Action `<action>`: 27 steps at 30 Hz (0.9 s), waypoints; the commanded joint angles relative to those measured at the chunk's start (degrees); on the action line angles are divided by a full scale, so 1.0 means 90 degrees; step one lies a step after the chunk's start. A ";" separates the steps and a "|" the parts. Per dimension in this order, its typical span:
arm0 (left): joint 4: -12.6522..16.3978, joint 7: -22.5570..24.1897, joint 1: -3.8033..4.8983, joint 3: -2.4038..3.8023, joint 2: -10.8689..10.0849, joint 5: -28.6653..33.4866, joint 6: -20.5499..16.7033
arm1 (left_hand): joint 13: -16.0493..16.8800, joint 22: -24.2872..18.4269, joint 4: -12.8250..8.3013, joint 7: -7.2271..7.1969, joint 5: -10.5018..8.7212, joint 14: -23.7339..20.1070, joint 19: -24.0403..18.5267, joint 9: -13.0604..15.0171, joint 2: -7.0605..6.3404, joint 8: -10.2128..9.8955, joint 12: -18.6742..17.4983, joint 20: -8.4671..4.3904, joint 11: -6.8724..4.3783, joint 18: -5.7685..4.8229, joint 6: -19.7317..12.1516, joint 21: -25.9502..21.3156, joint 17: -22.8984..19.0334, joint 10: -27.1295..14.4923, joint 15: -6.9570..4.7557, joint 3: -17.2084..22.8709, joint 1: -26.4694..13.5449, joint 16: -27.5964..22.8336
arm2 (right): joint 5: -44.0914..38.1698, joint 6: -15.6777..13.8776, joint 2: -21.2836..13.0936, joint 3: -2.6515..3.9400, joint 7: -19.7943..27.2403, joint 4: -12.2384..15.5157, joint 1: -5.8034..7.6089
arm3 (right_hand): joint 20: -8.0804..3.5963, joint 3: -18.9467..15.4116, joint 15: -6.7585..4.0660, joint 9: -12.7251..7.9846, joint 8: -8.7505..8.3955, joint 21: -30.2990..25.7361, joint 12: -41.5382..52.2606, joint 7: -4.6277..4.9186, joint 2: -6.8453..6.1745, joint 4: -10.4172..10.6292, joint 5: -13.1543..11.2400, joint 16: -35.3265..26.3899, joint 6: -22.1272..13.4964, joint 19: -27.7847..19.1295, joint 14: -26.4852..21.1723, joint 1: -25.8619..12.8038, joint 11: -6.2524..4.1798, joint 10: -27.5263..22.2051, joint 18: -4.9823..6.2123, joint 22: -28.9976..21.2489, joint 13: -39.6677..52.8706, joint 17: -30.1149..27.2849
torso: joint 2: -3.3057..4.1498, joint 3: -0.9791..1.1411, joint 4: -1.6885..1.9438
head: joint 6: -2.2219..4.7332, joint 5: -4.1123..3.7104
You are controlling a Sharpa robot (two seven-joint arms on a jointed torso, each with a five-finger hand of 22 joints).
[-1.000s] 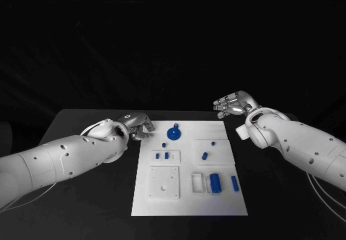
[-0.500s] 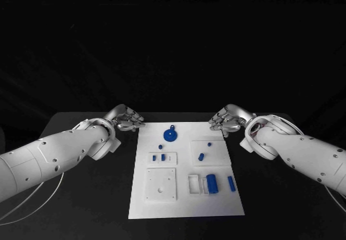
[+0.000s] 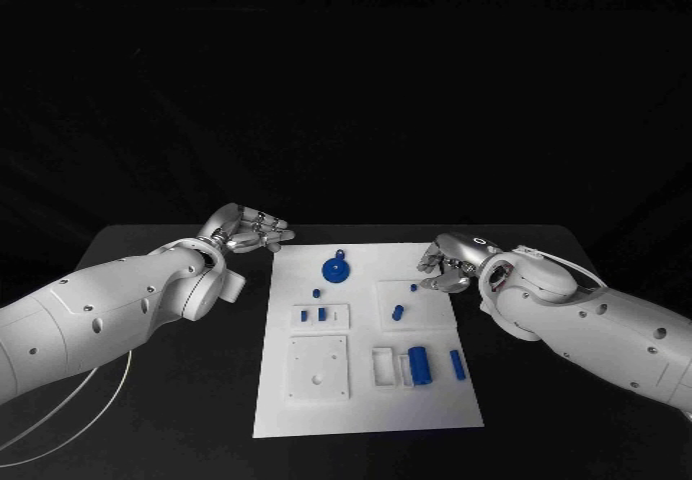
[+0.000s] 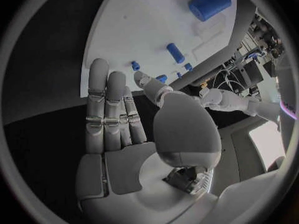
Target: Assemble the parts on the task board
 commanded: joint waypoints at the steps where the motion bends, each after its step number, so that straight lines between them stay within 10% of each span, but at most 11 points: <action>1: 0.0082 0.0439 0.0007 0.0006 -0.0002 0.0464 0.0113 | -0.0005 -0.0931 0.0012 -0.0015 -0.0041 0.0144 0.0254 -0.0007 0.0136 -0.0039 -0.0018 -0.0036 0.0000 -0.0136 -0.0044 -0.0026 0.0114 -0.0072 0.0015 -0.0358 0.0122 -0.0338 | -0.0758 -0.0092 0.0035 -0.0031 -0.0330 0.0067 -0.0019 | 0.0017 0.0027 0.0049 -0.0002 -0.0018 0.0045 -0.0009 0.0004 -0.0132 0.0173 -0.0035 0.0080 -0.0062 -0.0027 0.0009 0.0062 0.0001 -0.0014 0.0096 0.0095 0.0003 -0.0028 | -0.0011 -0.0019 0.0002 | 0.0003 0.0003; 7: 0.0140 0.0473 0.0007 0.0006 -0.0017 0.0494 0.0066 | -0.0003 -0.1609 -0.0003 -0.0008 -0.0016 0.0140 0.0366 0.0000 0.0143 -0.0018 -0.0013 -0.0030 -0.0002 -0.0129 -0.0053 0.0026 0.0212 -0.0029 0.0000 -0.0362 0.0149 -0.0428 | -0.0828 0.0041 0.0060 -0.0136 -0.0380 0.0218 -0.0033 | 0.0016 0.0074 0.0047 -0.0001 -0.0018 0.0002 -0.0008 0.0006 -0.0187 0.0256 -0.0030 0.0163 -0.0062 -0.0055 -0.0029 0.0142 -0.0006 0.0025 0.0088 0.0288 0.0004 -0.0077 | -0.0003 -0.0015 0.0001 | -0.0006 0.0039; 27: 0.0192 0.0468 0.0007 0.0005 -0.0026 0.0509 0.0094 | -0.0003 -0.1759 -0.0022 -0.0011 -0.0012 0.0155 0.0432 0.0001 0.0174 -0.0017 -0.0012 -0.0046 -0.0014 -0.0129 -0.0046 0.0045 0.0247 0.0004 -0.0014 -0.0349 0.0169 -0.0405 | -0.1024 0.0000 0.0301 -0.0414 -0.0438 -0.0012 -0.0037 | 0.0004 0.0575 0.0039 0.0002 -0.0018 -0.0030 -0.0007 0.0029 -0.0163 0.0123 -0.0102 0.0248 0.0030 -0.0109 -0.0054 0.0179 -0.0026 0.0160 0.0086 0.0784 0.0003 -0.0073 | -0.0006 -0.0009 0.0006 | -0.0047 0.0064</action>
